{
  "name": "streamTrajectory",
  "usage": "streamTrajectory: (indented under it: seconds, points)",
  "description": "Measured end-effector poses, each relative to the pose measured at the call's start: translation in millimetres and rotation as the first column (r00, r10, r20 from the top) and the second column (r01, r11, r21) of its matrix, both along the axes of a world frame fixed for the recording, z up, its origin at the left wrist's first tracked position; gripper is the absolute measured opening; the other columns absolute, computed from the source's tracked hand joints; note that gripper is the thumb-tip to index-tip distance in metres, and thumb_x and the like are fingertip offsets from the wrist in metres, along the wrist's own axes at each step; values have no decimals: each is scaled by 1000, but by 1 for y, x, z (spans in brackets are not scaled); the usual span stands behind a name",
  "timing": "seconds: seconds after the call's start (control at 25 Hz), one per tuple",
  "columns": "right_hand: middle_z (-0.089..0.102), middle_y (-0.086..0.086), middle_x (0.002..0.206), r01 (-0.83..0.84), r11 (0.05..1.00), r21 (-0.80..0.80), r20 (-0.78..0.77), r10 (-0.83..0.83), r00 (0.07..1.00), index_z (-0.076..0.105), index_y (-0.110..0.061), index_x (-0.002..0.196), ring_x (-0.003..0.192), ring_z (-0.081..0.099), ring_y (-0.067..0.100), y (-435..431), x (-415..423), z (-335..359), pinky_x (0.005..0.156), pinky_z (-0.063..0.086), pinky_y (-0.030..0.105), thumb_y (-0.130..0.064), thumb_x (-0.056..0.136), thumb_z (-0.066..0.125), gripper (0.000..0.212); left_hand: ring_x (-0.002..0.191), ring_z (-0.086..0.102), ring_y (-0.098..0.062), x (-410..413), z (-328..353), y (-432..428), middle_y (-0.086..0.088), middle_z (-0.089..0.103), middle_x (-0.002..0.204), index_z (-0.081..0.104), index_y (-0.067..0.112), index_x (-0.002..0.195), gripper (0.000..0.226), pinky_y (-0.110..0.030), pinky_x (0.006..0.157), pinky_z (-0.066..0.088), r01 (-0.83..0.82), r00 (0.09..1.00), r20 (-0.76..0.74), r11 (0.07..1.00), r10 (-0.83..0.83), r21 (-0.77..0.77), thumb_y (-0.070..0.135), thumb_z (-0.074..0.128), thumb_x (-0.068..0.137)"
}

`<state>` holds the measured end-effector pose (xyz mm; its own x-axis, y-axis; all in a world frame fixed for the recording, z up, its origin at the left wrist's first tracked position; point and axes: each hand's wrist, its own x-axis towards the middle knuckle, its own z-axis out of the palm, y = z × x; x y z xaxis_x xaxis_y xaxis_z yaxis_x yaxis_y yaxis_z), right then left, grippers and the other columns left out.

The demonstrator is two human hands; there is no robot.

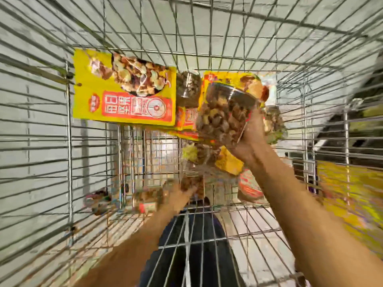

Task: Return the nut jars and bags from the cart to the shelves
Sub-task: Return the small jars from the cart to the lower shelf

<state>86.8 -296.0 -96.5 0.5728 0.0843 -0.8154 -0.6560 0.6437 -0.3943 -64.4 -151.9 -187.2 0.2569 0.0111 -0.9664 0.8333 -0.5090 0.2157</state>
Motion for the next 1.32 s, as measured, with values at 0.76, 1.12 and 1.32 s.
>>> streamTrajectory:
  seconds: [0.76,1.12,1.32]
  points:
    - [71,11,76,3,997,72,48,-7,999,71,-7,87,56,67,22,12,9,97,49,56,32,-56,96,24,68,105,61,-31,50,96,58,-10,70,110,54,7,126,99,-39,94,49,-437,889,-30,828,456,-352,61,73,46]
    - [69,-2,58,309,951,32,466,-287,837,74,-15,55,47,63,10,-56,-93,314,58,56,27,-41,95,30,65,76,70,-25,98,345,16,-12,74,86,72,11,95,85,-40,70,58,-286,813,-8,387,582,-877,46,92,19]
    - [60,-7,46,571,821,10,552,-481,681,68,-16,45,44,57,6,-111,-200,360,73,48,20,-31,81,40,48,82,72,-27,59,406,-73,-13,74,93,77,12,91,81,-43,62,59,-123,930,-21,254,367,-959,50,92,21]
